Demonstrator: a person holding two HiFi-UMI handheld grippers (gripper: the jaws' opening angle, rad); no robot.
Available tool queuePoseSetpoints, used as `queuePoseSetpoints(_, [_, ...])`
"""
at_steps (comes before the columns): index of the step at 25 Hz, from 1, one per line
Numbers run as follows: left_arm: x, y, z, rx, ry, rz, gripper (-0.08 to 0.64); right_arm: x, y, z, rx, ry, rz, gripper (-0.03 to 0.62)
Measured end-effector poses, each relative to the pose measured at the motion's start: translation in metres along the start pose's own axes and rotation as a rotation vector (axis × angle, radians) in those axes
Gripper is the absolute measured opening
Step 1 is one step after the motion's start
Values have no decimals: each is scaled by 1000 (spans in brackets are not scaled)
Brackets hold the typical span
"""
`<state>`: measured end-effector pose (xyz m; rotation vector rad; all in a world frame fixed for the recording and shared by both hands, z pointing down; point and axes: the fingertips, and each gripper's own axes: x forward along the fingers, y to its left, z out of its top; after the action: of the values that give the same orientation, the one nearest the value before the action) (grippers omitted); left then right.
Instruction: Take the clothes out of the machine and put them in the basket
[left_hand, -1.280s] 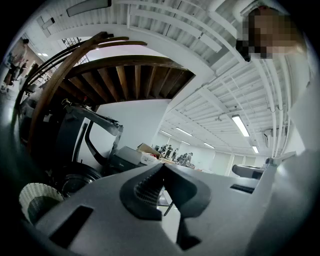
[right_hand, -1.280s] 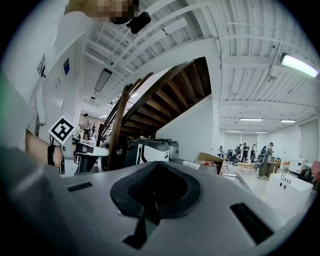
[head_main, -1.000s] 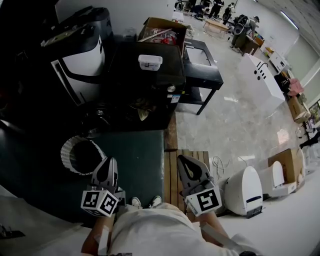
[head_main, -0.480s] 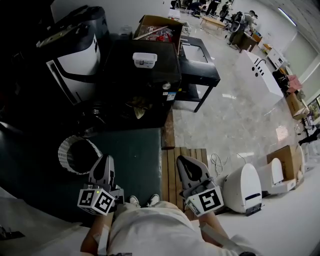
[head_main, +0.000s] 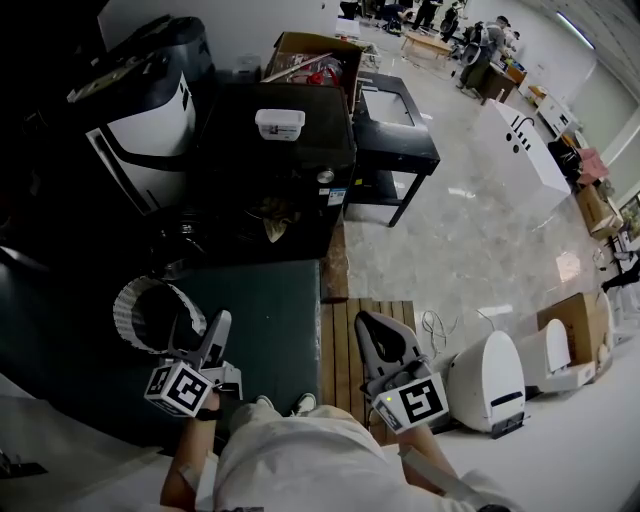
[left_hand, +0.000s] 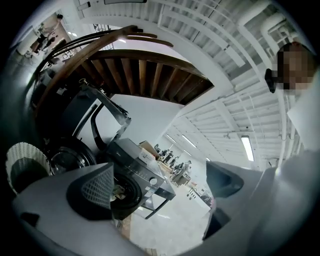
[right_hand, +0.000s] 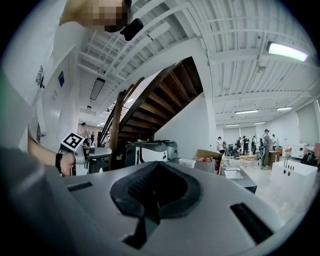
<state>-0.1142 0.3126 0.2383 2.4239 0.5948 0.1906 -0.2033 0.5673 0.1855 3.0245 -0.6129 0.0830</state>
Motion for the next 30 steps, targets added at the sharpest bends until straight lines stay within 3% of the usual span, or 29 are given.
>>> queuePoseSetpoints(7, [19,15,-4,25,10,36,555,21,-21,-18,36,27,25,14])
queuePoseSetpoints(13, [64,43,-8,-12,56,20,554,78,-30,-24,24,62,41,14])
queuePoseSetpoints(24, [228,155,37,-43,212,-99,554,278,-45,-34,48,167,-47,14])
queuePoseSetpoints(30, [311,182,21,-19,334,-228,554,340,-53,-66,74,230,-92,14])
